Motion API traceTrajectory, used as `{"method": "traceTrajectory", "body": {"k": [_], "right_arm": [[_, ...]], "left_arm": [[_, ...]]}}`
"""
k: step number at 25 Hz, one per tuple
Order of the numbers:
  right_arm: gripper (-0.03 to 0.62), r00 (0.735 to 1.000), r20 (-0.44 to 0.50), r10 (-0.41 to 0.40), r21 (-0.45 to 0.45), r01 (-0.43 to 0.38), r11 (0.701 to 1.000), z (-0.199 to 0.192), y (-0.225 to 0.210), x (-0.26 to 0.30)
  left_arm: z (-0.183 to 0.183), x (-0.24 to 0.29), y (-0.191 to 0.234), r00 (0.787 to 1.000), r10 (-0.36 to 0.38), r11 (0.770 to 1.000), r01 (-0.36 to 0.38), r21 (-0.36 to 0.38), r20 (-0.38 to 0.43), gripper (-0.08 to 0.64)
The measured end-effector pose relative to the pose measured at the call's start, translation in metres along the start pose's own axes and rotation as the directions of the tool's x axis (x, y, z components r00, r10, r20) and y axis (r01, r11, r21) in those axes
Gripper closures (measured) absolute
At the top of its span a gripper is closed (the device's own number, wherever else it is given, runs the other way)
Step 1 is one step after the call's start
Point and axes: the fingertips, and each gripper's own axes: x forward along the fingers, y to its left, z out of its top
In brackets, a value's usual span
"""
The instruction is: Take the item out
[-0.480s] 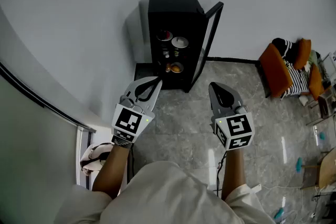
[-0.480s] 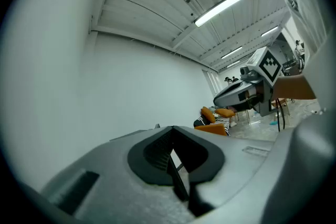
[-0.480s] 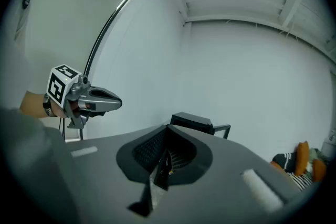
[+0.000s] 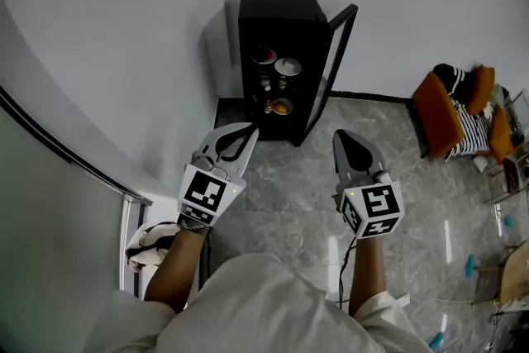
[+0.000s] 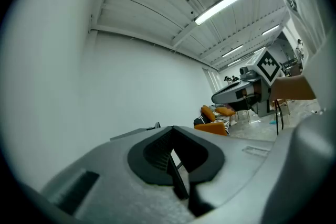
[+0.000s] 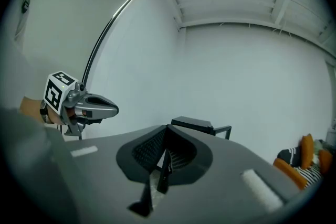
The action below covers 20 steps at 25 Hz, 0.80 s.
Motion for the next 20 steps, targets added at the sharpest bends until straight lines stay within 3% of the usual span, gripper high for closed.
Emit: {"method": "traceTrajectory", "body": {"k": [10, 16, 20], "right_arm": [[0.586, 0.998, 0.001, 0.058, 0.008, -0.058, 0.998, -0.007, -0.007, -0.006], [0.584, 0.998, 0.042, 0.043, -0.088, -0.039, 0.995, -0.002, -0.015, -0.020], [0.584, 0.997, 0.044, 0.067, -0.057, -0.065, 0.996, -0.010, -0.019, -0.027]], "left_arm": [[-0.002, 0.008, -0.015, 1.000, 0.020, 1.000, -0.020, -0.012, -0.019, 0.557], [-0.002, 0.007, -0.030, 0.998, 0.046, 0.999, -0.046, -0.022, -0.034, 0.557], [0.000, 0.007, -0.043, 0.998, 0.049, 0.999, -0.050, -0.011, -0.026, 0.557]]}}
